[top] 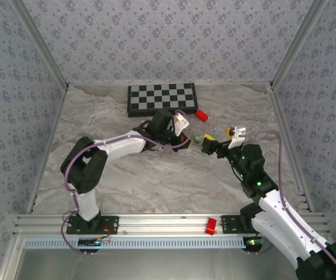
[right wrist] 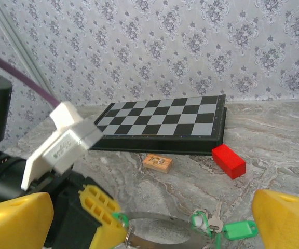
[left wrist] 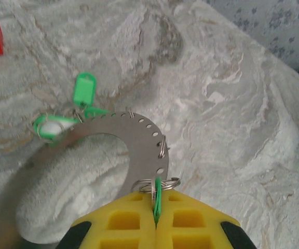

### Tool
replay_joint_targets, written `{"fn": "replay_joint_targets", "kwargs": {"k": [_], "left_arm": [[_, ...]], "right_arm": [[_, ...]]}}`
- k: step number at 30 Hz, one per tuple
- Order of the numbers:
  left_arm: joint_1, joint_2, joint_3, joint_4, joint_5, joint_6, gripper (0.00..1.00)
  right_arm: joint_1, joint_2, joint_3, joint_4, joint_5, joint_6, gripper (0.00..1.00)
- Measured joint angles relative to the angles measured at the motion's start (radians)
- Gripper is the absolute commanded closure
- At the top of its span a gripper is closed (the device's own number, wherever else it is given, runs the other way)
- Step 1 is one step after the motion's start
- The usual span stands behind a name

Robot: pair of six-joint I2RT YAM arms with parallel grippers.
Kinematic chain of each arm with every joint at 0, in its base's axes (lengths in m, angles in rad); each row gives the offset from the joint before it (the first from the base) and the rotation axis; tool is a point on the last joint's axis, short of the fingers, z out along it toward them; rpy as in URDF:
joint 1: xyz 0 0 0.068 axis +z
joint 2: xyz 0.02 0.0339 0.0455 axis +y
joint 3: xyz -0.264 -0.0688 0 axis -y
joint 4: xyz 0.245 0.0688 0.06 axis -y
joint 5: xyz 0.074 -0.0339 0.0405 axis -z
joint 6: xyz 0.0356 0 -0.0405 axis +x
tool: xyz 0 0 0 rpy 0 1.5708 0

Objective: Put the keys on the keyring

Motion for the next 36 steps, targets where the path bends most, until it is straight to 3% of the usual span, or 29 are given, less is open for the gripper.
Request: {"fn": "replay_joint_targets", "kwargs": {"k": [26,31,36], "left_arm": [[-0.017,-0.080,-0.312,-0.024,-0.198,-0.047,1.00],[-0.019,-0.103,-0.320,-0.035,-0.209,-0.049,0.96],[-0.019,-0.113,-0.328,-0.050,-0.217,-0.051,0.81]], "right_arm": [[-0.006,0.070,0.000,0.052,-0.027,0.031,0.00],[-0.006,0.089,0.000,0.066,-0.029,0.034,0.01],[-0.006,0.092,0.000,0.072,-0.037,0.034,0.01]]}}
